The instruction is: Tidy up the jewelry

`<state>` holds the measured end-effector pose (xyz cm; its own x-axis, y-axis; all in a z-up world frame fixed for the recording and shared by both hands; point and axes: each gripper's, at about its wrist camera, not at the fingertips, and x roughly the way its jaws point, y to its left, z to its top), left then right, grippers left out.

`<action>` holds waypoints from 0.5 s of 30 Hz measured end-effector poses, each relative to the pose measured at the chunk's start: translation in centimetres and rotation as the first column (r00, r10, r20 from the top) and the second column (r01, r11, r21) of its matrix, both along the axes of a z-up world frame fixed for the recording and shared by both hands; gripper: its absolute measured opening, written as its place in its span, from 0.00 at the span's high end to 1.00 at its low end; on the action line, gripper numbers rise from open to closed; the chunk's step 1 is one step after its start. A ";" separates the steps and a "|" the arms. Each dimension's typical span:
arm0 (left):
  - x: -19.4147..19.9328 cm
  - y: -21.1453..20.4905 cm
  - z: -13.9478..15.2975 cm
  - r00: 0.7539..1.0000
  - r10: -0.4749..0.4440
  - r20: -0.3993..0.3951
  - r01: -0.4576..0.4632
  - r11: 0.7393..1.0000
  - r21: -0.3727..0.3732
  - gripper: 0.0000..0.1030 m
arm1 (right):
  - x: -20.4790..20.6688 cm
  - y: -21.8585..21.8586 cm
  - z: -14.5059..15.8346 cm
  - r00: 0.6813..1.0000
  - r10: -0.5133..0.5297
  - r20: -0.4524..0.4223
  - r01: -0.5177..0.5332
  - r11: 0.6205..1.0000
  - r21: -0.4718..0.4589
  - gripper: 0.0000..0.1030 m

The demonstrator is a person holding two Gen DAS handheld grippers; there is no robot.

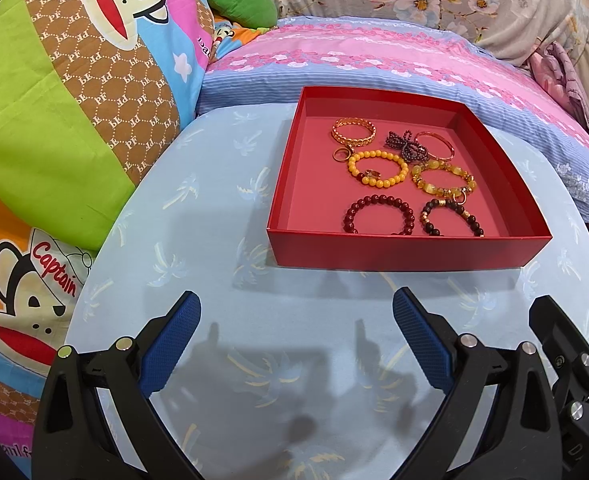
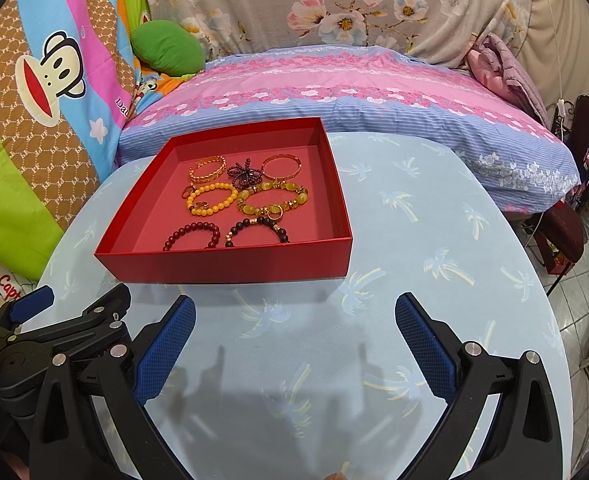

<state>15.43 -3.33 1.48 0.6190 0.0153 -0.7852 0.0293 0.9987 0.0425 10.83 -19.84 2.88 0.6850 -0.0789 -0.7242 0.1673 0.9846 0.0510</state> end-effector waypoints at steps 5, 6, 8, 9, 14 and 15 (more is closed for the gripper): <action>0.0 0.0 0.0 1.000 0.000 0.000 0.000 1.000 0.001 0.10 | 0.0 0.0 0.0 1.000 0.000 0.000 0.000 1.000 0.000 0.06; 0.0 -0.1 0.0 1.000 0.000 -0.001 0.000 1.000 0.000 0.10 | 0.0 0.0 0.0 1.000 0.001 0.000 -0.001 1.000 0.000 0.06; 0.0 0.0 0.0 1.000 0.001 0.000 -0.001 1.000 0.001 0.10 | 0.0 0.0 0.0 1.000 0.000 0.000 0.000 1.000 -0.001 0.06; 0.0 0.0 0.0 1.000 0.001 0.001 -0.001 1.000 0.002 0.10 | 0.0 0.0 0.0 1.000 0.000 0.001 0.000 1.000 -0.001 0.06; 0.0 -0.1 0.0 1.000 -0.002 -0.003 0.002 1.000 0.001 0.10 | 0.0 -0.1 0.0 1.000 0.001 0.000 -0.001 1.000 0.000 0.06; 0.0 -0.1 0.0 1.000 -0.001 -0.004 0.001 1.000 0.000 0.10 | -0.1 -0.1 0.1 1.000 0.001 0.000 -0.001 1.000 -0.001 0.06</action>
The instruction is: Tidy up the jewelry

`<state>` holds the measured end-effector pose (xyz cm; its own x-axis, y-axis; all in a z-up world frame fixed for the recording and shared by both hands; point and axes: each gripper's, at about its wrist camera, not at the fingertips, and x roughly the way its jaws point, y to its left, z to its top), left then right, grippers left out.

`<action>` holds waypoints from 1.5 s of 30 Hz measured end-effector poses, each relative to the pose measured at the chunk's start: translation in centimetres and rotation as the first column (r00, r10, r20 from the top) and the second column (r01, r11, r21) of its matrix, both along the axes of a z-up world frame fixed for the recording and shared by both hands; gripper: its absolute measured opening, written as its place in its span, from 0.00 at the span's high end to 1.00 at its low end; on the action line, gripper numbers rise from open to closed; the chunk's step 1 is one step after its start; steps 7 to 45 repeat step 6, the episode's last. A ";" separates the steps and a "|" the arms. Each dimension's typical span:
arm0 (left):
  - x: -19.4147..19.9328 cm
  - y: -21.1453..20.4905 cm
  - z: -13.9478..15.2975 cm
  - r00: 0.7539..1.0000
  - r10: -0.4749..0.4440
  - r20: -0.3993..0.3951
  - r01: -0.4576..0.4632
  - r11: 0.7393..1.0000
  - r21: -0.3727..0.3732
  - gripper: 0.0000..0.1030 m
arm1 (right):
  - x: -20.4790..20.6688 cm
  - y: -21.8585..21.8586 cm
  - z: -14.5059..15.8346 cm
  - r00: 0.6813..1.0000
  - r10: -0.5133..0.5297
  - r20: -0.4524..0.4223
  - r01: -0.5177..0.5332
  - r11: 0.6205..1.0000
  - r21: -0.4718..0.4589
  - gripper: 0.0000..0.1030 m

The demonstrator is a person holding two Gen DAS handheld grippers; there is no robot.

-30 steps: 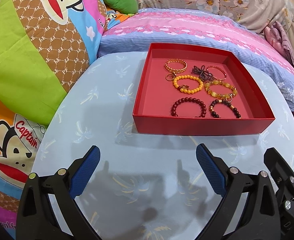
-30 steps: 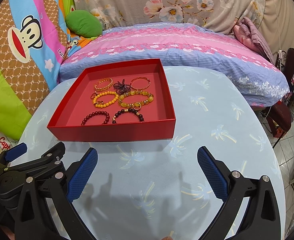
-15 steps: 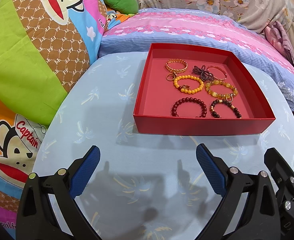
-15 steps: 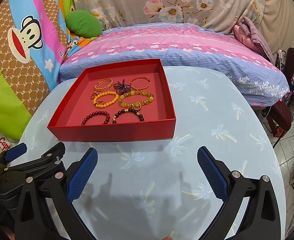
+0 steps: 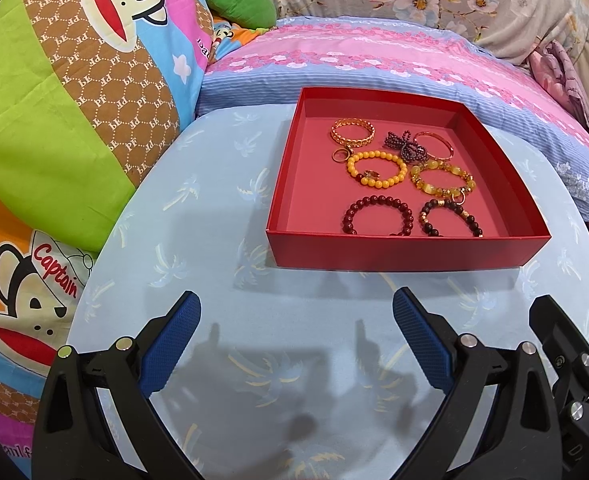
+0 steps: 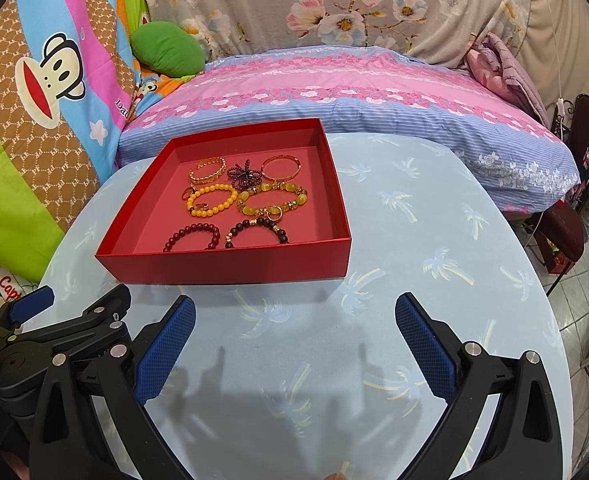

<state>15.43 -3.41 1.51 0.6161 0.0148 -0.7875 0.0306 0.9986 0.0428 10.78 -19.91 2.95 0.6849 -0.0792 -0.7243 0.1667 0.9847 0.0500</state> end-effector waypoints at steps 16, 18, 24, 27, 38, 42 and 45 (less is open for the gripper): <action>-0.2 0.1 0.4 1.000 0.006 0.014 -0.006 1.000 0.006 0.10 | 0.1 0.1 0.0 1.000 -0.001 0.006 0.001 1.000 0.000 0.06; -0.2 0.1 0.4 1.000 0.006 0.014 -0.006 1.000 0.006 0.10 | 0.1 0.1 0.0 1.000 -0.001 0.006 0.001 1.000 0.000 0.06; -0.2 0.1 0.4 1.000 0.006 0.014 -0.006 1.000 0.006 0.10 | 0.1 0.1 0.0 1.000 -0.001 0.006 0.001 1.000 0.000 0.06; -0.2 0.1 0.4 1.000 0.006 0.014 -0.006 1.000 0.006 0.10 | 0.1 0.1 0.0 1.000 -0.001 0.006 0.001 1.000 0.000 0.06; -0.2 0.1 0.4 1.000 0.006 0.014 -0.006 1.000 0.006 0.10 | 0.1 0.1 0.0 1.000 -0.001 0.006 0.001 1.000 0.000 0.06; -0.2 0.1 0.4 1.000 0.006 0.014 -0.006 1.000 0.006 0.10 | 0.1 0.1 0.0 1.000 -0.001 0.006 0.001 1.000 0.000 0.06; -0.2 0.1 0.4 1.000 0.006 0.014 -0.006 1.000 0.006 0.10 | 0.1 0.1 0.0 1.000 -0.001 0.006 0.001 1.000 0.000 0.06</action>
